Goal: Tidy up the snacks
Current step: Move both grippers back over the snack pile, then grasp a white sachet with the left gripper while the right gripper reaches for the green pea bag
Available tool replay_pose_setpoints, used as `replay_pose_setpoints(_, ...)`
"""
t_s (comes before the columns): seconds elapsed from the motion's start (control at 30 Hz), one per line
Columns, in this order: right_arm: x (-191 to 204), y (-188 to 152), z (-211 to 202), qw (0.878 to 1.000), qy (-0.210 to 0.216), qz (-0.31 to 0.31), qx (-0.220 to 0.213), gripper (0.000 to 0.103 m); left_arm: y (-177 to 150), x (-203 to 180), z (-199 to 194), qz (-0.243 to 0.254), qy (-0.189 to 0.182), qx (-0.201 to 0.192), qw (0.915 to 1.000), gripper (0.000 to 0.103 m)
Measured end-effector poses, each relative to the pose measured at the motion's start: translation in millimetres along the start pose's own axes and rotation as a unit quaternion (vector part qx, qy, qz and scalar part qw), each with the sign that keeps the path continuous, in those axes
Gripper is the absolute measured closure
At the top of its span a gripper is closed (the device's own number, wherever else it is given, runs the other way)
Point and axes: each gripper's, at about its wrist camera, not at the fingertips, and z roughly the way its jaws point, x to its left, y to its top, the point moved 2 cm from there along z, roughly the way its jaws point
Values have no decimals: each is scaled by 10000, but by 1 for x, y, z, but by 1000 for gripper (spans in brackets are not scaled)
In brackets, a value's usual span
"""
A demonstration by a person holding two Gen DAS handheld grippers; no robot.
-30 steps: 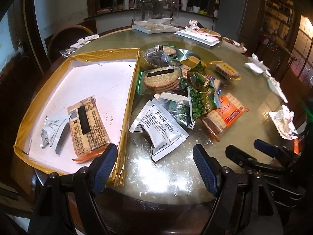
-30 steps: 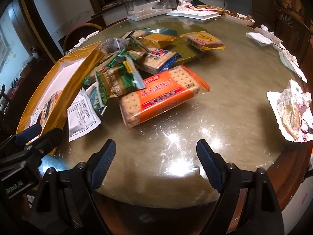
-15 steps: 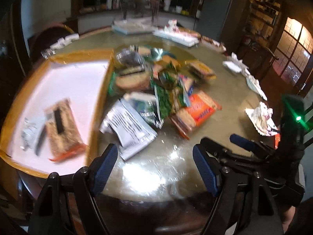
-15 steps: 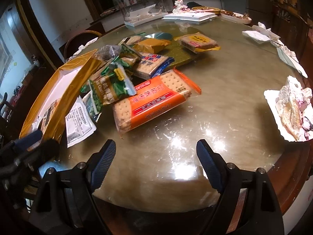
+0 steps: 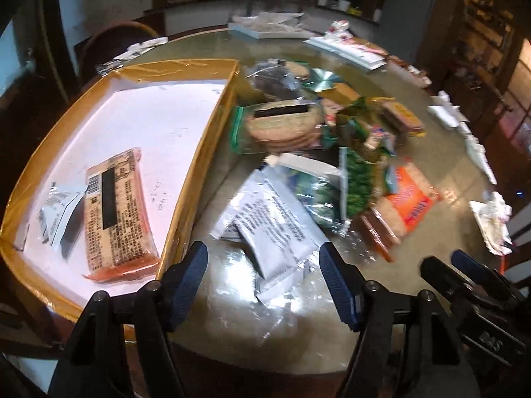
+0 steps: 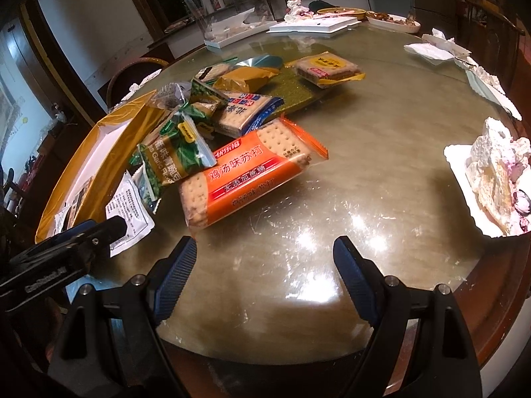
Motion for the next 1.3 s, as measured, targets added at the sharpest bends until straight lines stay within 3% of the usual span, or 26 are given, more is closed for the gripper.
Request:
replay_pose_setpoints(0.07, -1, 0, 0, 10000, 8, 8, -2, 18, 5, -4, 5, -61, -225, 159, 9996, 33)
replay_pose_setpoints(0.3, -3, 5, 0, 9999, 87, 87, -23, 18, 14, -14, 20, 105, 239, 160, 9995, 34)
replay_pose_setpoints(0.43, -3, 11, 6, 9991, 349, 212, 83, 18, 9, -13, 20, 411, 543, 48, 9977, 51)
replay_pose_setpoints(0.63, -3, 30, 19, 9959, 698, 518, 255, 18, 1, -6, 9, 574, 522, -179, 9968, 73)
replay_pose_setpoints(0.73, 4, 38, 12, 9954, 776, 557, 106, 18, -1, 0, 2, 555, 464, -246, 9971, 97)
replay_pose_setpoints(0.93, 44, 57, 11, 9941, 1081, 56, -36, 18, -4, 4, 1, 446, 89, -243, 9987, 99)
replay_pose_setpoints(1.1, 56, 74, 39, 9906, 1306, 327, 227, 18, -12, 8, -4, 446, -199, -181, 9986, 99)
replay_pose_setpoints(1.3, 71, 66, 45, 9956, 904, -17, 235, 46, -18, 16, -9, 223, -554, -50, 9982, 96)
